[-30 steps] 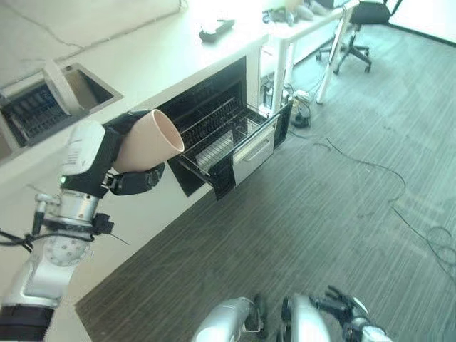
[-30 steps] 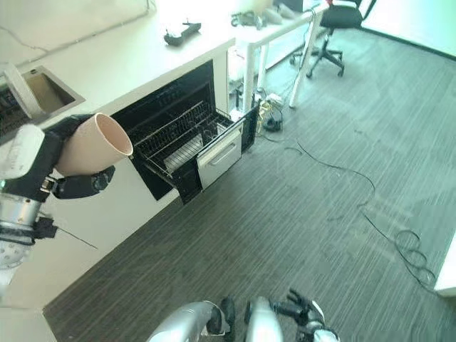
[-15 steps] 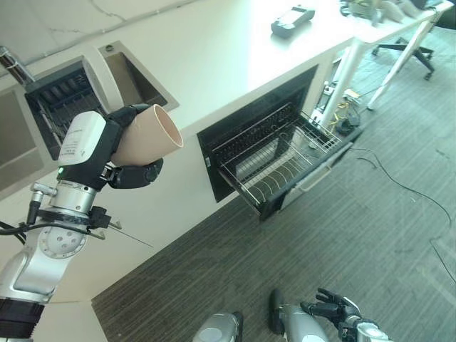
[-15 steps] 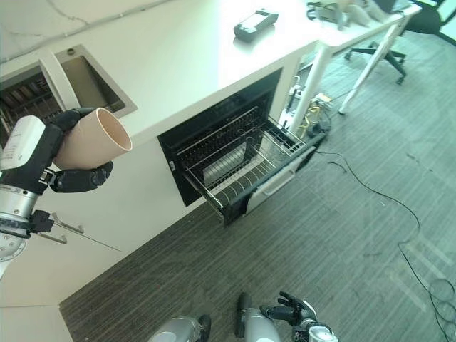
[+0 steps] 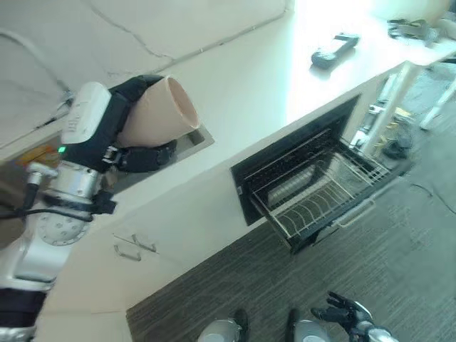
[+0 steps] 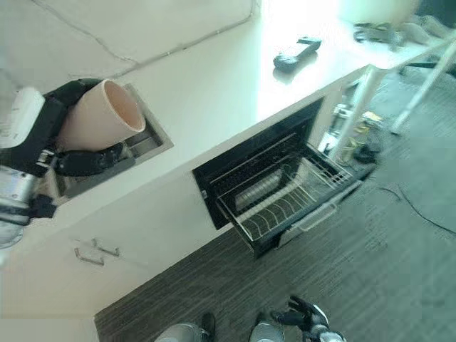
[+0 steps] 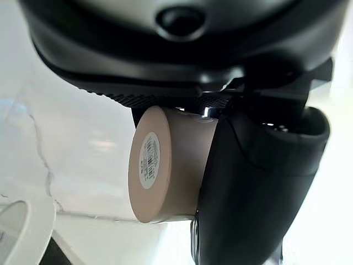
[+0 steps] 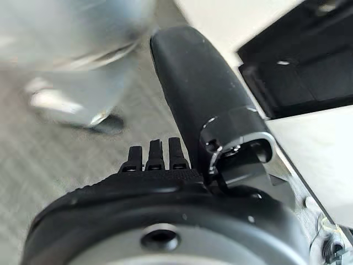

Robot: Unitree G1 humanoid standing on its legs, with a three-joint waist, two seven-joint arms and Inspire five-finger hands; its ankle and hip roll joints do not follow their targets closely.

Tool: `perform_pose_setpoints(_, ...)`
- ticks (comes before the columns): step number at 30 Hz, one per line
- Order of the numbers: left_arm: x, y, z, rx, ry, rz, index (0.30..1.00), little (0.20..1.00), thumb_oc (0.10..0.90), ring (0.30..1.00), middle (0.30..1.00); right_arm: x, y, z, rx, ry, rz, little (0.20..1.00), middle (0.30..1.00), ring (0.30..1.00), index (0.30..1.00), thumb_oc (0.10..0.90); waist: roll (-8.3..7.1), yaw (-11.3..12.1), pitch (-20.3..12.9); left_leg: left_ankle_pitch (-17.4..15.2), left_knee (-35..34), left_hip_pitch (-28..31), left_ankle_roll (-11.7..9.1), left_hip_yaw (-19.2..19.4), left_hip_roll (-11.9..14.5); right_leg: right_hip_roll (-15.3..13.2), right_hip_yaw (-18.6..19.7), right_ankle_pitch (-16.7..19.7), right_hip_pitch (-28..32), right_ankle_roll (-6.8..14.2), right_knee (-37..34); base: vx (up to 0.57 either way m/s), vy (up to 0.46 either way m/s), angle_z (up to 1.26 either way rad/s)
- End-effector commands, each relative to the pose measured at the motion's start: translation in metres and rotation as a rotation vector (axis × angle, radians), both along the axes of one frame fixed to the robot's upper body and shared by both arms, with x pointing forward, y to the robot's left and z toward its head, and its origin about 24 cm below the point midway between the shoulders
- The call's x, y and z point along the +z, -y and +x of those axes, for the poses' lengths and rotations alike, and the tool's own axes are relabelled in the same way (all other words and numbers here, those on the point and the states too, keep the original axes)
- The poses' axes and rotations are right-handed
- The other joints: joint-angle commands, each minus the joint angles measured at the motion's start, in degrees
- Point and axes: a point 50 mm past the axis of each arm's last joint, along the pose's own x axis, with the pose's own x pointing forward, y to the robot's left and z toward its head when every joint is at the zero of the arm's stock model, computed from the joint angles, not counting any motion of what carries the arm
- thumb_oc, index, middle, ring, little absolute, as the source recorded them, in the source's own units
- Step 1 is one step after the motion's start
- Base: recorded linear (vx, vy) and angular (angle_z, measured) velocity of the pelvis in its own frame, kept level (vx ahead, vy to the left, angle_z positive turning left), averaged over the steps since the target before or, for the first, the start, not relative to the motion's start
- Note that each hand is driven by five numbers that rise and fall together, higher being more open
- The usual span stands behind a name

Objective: Place the dishes in the dishwasher.

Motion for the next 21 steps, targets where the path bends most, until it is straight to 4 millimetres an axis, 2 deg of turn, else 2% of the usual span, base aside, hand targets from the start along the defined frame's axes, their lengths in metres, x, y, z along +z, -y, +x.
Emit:
perform_pose_setpoints(1, 0.036, -0.003, -0.015, -0.010, 0.235, 0.026, 0.300, 0.300, 0.400, 0.300, 0.300, 0.012, 0.003, 0.028, -0.015, 0.127, -0.036, 0.900, 0.900, 0.900, 0.900, 0.800, 0.82, -0.58, -1.25, -7.08, 8.46, -0.64, 2.27, -2.94, -3.27, 3.02, 1.40, -4.25, 1.11, 0.91, 2.21, 0.07, 0.089, 0.07)
perform_pose_setpoints(2, 0.030, -0.002, -0.017, -0.002, 0.237, 0.037, 0.300, 0.300, 0.400, 0.300, 0.300, 0.013, 0.001, 0.031, -0.012, 0.134, -0.039, 0.900, 0.900, 0.900, 0.900, 0.800, 1.13, -0.29, -1.25, -6.76, 8.46, -1.19, 2.24, -4.33, -3.57, 4.05, 1.37, -4.07, 1.33, 0.82, 2.21, 0.07, 0.129, -0.35)
perform_pose_setpoints(3, 0.026, 0.003, -0.017, 0.009, 0.257, 0.065, 0.300, 0.300, 0.400, 0.300, 0.300, 0.017, -0.005, 0.041, 0.027, 0.173, -0.033, 0.900, 0.900, 0.900, 0.900, 0.800, 1.44, -0.24, -0.34, -7.80, 8.46, -0.83, 3.47, -4.42, -2.99, 4.64, -0.12, -2.82, 0.85, 1.71, 6.74, 0.01, 0.083, -0.18)
perform_pose_setpoints(4, 0.028, 0.006, -0.015, 0.018, 0.264, 0.082, 0.300, 0.300, 0.400, 0.300, 0.300, 0.018, -0.011, 0.045, 0.065, 0.195, -0.025, 0.900, 0.900, 0.900, 0.900, 0.800, 1.21, -0.59, 0.82, -8.18, 8.46, -0.63, 4.79, -5.41, -2.99, 2.68, 0.98, -1.27, -3.41, 3.54, 17.34, -0.02, -0.046, 0.04)
perform_pose_setpoints(5, 0.031, 0.010, -0.012, 0.020, 0.268, 0.094, 0.300, 0.300, 0.400, 0.300, 0.300, 0.019, -0.019, 0.048, 0.118, 0.212, -0.015, 0.900, 0.900, 0.900, 0.900, 0.800, 0.26, -0.41, 1.68, -7.95, 8.46, -0.40, 5.41, -6.64, -3.56, -0.47, 1.78, -0.61, -4.81, 4.40, 20.10, -0.01, -0.227, 0.40)
perform_pose_setpoints(7, 0.035, 0.013, -0.009, 0.036, 0.276, 0.105, 0.300, 0.300, 0.400, 0.300, 0.300, 0.019, -0.026, 0.052, 0.165, 0.228, 0.016, 0.900, 0.900, 0.900, 0.900, 0.800, 0.30, -0.30, 2.09, -8.60, 8.46, 0.67, 5.50, -8.26, -2.92, -3.62, 3.90, 0.43, -2.01, 4.33, 11.54, 0.01, -0.455, 0.83)
perform_pose_setpoints(8, 0.041, 0.012, -0.007, 0.055, 0.288, 0.104, 0.300, 0.300, 0.400, 0.300, 0.300, 0.022, -0.033, 0.060, 0.197, 0.250, 0.067, 0.900, 0.900, 0.900, 0.900, 0.800, 0.72, -0.22, 2.27, -8.78, 8.46, 0.64, 4.91, -10.25, -1.71, -6.32, 7.68, 3.18, -0.20, 5.54, 3.58, -0.08, -0.809, 1.19)
perform_pose_setpoints(9, 0.047, 0.007, -0.007, 0.065, 0.289, 0.101, 0.300, 0.300, 0.400, 0.300, 0.300, 0.022, -0.041, 0.064, 0.215, 0.245, 0.133, 0.900, 0.900, 0.900, 0.900, 0.800, 0.69, 0.52, 1.93, -8.69, 8.46, 0.36, 3.68, -11.48, 0.27, -8.23, 9.66, 4.00, 0.39, 6.99, 2.21, -0.17, -1.298, 0.74)
perform_pose_setpoints(10, 0.052, 0.001, -0.011, 0.082, 0.281, 0.093, 0.300, 0.300, 0.400, 0.300, 0.300, 0.021, -0.048, 0.065, 0.242, 0.229, 0.210, 0.900, 0.900, 0.900, 0.900, 0.800, 0.57, 1.08, 1.10, -8.10, 8.46, -0.12, 1.55, -13.52, 4.93, -8.08, 10.69, 1.99, 0.94, 8.22, 2.21, -0.14, -1.289, 0.73)
perform_pose_setpoints(11, 0.052, -0.002, -0.013, 0.091, 0.273, 0.086, 0.300, 0.300, 0.400, 0.300, 0.300, 0.019, -0.051, 0.062, 0.272, 0.214, 0.231, 0.900, 0.900, 0.900, 0.900, 0.800, 0.44, 0.88, 0.74, -7.24, 8.46, -0.67, -0.16, -14.20, 7.69, -6.54, 10.52, -0.22, 1.42, 8.09, 2.21, -0.11, -1.186, 0.67)
perform_pose_setpoints(13, 0.047, -0.007, -0.016, 0.112, 0.246, 0.047, 0.300, 0.300, 0.400, 0.300, 0.300, 0.018, -0.052, 0.058, 0.341, 0.180, 0.228, 0.900, 0.900, 0.900, 0.900, 0.800, 0.54, 0.66, -0.10, -4.80, 8.46, -2.95, -3.24, -15.36, 12.89, -4.51, 8.48, -2.35, 1.35, 6.90, 2.21, -0.12, -0.782, 0.52)
perform_pose_setpoints(14, 0.047, -0.006, -0.018, 0.111, 0.244, 0.033, 0.300, 0.300, 0.400, 0.300, 0.300, 0.018, -0.050, 0.057, 0.344, 0.173, 0.214, 0.900, 0.900, 0.900, 0.900, 0.800, 0.90, 0.42, -0.22, -2.74, 8.46, -4.78, -4.57, -15.27, 14.62, -2.76, 7.81, -3.56, 1.09, 5.37, 2.21, -0.17, -0.640, 0.09)
perform_pose_setpoints(15, 0.047, -0.005, -0.019, 0.098, 0.244, 0.038, 0.300, 0.300, 0.400, 0.300, 0.300, 0.018, -0.045, 0.054, 0.314, 0.173, 0.210, 0.900, 0.900, 0.900, 0.900, 0.800, 1.20, -0.37, -0.39, -1.62, 8.46, -5.87, -4.60, -12.62, 15.42, -1.52, 6.53, -4.39, 1.28, 3.97, 2.21, -0.18, -0.600, 0.28)
perform_pose_setpoints(16, 0.048, -0.001, -0.016, 0.061, 0.248, 0.039, 0.300, 0.300, 0.400, 0.300, 0.300, 0.018, -0.039, 0.050, 0.271, 0.178, 0.210, 0.900, 0.900, 0.900, 0.900, 0.800, 1.20, -1.89, -0.42, -1.44, 8.46, -5.88, -3.95, -7.06, 15.66, -0.58, 4.35, -5.30, 2.00, 2.72, 2.21, -0.17, -0.565, 0.61)
perform_pose_setpoints(17, 0.049, 0.006, -0.012, 0.042, 0.253, 0.044, 0.300, 0.300, 0.400, 0.300, 0.300, 0.017, -0.033, 0.044, 0.248, 0.172, 0.203, 0.900, 0.900, 0.900, 0.900, 0.800, 0.75, -2.98, -0.54, -2.16, 8.46, -5.12, -3.18, -2.64, 13.26, -0.43, 2.18, -5.66, 2.27, 2.02, 2.21, -0.10, -0.501, 1.16)
perform_pose_setpoints(18, 0.049, 0.009, -0.009, 0.032, 0.258, 0.045, 0.300, 0.300, 0.400, 0.300, 0.300, 0.016, -0.031, 0.040, 0.229, 0.165, 0.194, 0.900, 0.900, 0.900, 0.900, 0.800, 0.10, -3.10, -0.73, -3.25, 8.46, -4.34, -3.25, -1.24, 10.06, -0.75, 1.76, -6.41, 2.81, 2.18, 2.21, -0.04, -0.319, 2.22)
perform_pose_setpoints(19, 0.049, 0.010, -0.009, 0.031, 0.258, 0.046, 0.300, 0.300, 0.400, 0.300, 0.300, 0.016, -0.031, 0.040, 0.227, 0.164, 0.193, 0.900, 0.900, 0.900, 0.900, 0.800, -0.01, -3.08, -0.71, -3.31, 8.46, -4.32, -3.14, -1.09, 9.61, -0.91, 1.64, -6.46, 2.88, 2.22, 2.21, 0.00, -0.212, 1.78)
perform_pose_setpoints(20, 0.049, 0.011, -0.006, 0.029, 0.259, 0.050, 0.300, 0.300, 0.400, 0.300, 0.300, 0.014, -0.030, 0.036, 0.224, 0.147, 0.189, 0.900, 0.900, 0.900, 0.900, 0.800, -0.53, -2.80, -0.74, -4.34, 8.46, -4.10, -1.92, 0.39, 5.09, -1.15, 1.11, -6.29, 2.86, 2.14, 2.21, -0.02, -0.134, 1.07)
perform_pose_setpoints(21, 0.049, 0.011, -0.006, 0.025, 0.256, 0.054, 0.300, 0.300, 0.400, 0.300, 0.300, 0.012, -0.032, 0.034, 0.230, 0.139, 0.190, 0.900, 0.900, 0.900, 0.900, 0.800, -0.74, -2.41, -0.82, -5.34, 8.46, -3.80, -0.87, 1.07, 2.02, -1.08, 1.36, -6.08, 2.77, 2.29, 2.21, -0.01, -0.137, -0.09)
